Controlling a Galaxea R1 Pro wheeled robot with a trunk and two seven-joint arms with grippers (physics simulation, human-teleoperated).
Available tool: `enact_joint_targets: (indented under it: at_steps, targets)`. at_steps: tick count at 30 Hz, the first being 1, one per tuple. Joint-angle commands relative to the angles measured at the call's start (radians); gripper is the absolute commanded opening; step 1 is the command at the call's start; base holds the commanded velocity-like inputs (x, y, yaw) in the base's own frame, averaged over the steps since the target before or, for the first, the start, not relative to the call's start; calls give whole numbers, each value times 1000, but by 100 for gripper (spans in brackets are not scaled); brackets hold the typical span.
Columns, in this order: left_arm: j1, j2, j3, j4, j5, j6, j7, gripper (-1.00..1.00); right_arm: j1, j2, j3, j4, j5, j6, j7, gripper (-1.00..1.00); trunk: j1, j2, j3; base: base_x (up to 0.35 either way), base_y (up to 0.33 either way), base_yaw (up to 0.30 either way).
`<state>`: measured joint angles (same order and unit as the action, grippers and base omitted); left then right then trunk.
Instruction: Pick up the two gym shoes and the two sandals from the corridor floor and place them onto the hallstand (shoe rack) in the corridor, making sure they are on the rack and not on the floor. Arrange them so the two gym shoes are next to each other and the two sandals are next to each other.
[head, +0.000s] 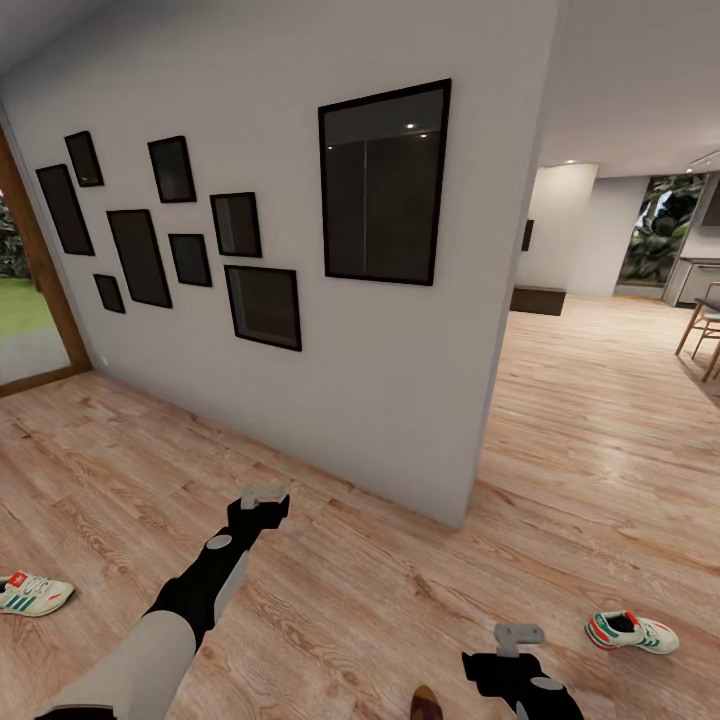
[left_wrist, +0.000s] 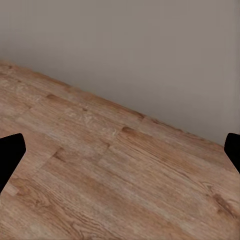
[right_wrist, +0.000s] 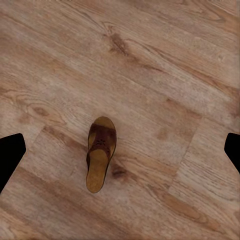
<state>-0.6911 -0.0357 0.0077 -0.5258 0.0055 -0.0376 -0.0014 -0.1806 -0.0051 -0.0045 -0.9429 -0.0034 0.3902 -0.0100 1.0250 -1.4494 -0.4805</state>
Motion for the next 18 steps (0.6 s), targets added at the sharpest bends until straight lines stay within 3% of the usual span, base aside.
enact_joint_targets:
  at_steps: [1,18]
  targets:
    - [-1,0,1,0,0,-3,0,100,0,0,0,-2,-1,6,-1,100,0,-1,-1,0,0,0]
    - [-1,-1,0,0,-2,-4,-2,100,0,2,3,6,0,5,-6,100,0,-1,-1,0,0,0]
